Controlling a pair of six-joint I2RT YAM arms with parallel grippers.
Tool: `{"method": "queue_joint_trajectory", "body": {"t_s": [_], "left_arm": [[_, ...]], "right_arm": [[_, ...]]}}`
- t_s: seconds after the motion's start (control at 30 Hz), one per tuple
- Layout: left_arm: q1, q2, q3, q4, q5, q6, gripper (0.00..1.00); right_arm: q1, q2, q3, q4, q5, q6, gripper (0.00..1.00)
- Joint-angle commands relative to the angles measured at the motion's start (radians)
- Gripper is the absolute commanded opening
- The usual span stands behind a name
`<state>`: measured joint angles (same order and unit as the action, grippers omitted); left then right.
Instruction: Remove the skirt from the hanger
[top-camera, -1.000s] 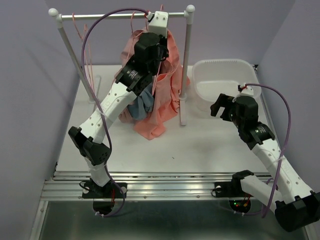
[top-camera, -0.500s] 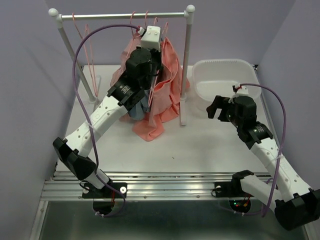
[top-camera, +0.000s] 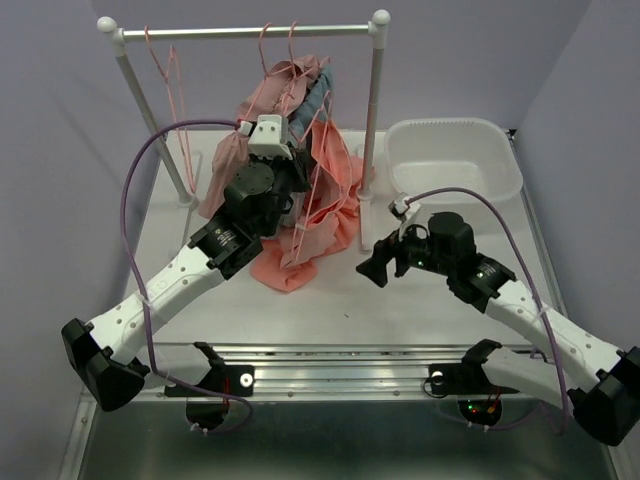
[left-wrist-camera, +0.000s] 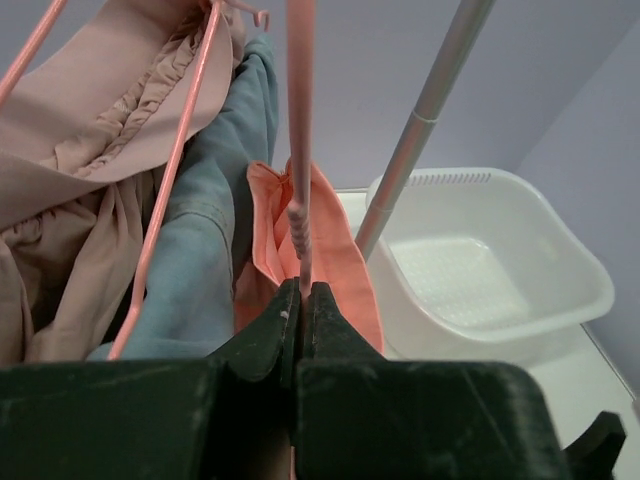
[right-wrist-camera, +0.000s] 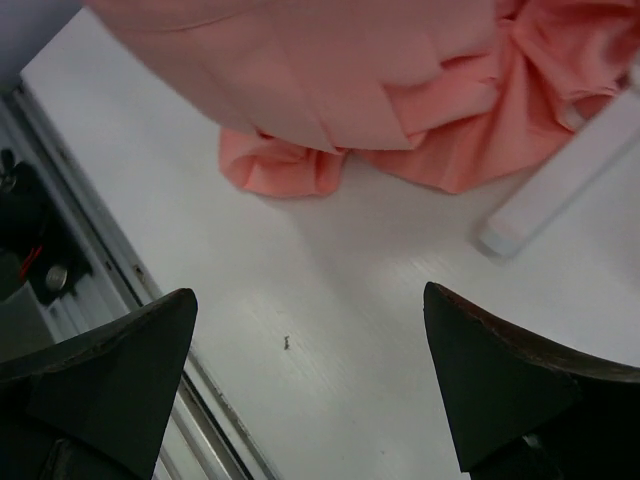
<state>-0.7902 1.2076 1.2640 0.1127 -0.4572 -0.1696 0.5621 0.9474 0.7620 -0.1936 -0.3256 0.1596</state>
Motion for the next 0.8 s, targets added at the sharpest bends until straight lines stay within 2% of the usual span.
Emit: {"method": "queue_joint_trajectory", "body": {"t_s": [0.0, 0.23, 0.4, 0.77], "left_arm": [[-0.014, -0.074, -0.047, 0.151, -0.034, -0.065, 0.00], [-0.021, -0.120, -0.098, 0.143, -0.021, -0.076, 0.00], [-0.024, -0.144, -0.115, 0.140, -0.034, -0.080, 0.00], [-0.026, -0.135, -0.114, 0.131, -0.066, -0.091, 0.00]], "right_arm": [[0.135, 0.024, -0.007, 0.193, -0.027, -0.123, 1.00], [0.191, 0.109, 0.034, 0.426, -0.072, -0.270, 1.00], [0.191, 0.146, 0.072, 0.512, -0.202, -0.324, 1.00], [0.202, 0.319, 0.207, 0.560, -0.360, -0.348, 1.00]]}}
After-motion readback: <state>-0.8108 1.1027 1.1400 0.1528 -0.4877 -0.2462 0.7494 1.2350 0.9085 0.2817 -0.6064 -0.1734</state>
